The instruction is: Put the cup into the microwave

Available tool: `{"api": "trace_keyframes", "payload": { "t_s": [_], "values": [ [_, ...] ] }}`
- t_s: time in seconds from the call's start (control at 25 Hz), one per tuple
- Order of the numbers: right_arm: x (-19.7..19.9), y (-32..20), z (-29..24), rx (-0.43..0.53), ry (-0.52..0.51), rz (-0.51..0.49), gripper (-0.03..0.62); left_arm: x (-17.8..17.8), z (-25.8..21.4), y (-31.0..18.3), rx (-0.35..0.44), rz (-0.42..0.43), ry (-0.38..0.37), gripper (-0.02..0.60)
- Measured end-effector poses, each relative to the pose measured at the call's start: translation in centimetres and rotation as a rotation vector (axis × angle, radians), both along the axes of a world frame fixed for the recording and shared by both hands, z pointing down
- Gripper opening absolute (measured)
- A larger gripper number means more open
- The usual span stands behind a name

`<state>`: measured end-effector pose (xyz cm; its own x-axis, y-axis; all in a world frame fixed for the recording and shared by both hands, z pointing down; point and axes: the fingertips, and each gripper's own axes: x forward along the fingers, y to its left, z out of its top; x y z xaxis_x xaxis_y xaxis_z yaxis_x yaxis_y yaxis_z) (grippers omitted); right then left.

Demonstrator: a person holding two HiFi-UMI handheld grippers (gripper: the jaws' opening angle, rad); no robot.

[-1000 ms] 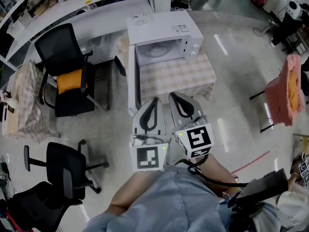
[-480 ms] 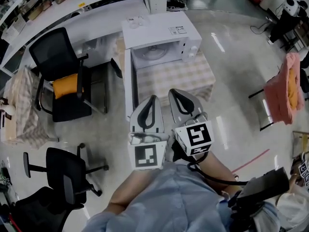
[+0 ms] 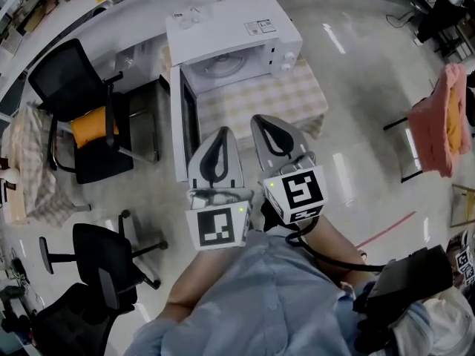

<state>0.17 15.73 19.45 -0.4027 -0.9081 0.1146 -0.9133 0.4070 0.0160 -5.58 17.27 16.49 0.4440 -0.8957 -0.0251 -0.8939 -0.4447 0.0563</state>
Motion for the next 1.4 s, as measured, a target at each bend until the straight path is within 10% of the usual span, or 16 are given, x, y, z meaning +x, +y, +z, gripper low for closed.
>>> {"api": "trace_keyframes", "payload": {
  "t_s": [0.76, 1.4],
  "values": [
    [8.2, -12.1, 0.2, -0.022, -0.055, -0.077, 0.002, 8.5, 0.1, -12.4, -0.006, -0.094, -0.064, 0.006],
    [6.2, -17.8, -1.5, 0.040, -0.043, -0.189, 0.002, 6.7, -1.0, -17.3, 0.036, -0.191, -0.044, 0.006]
  ]
}}
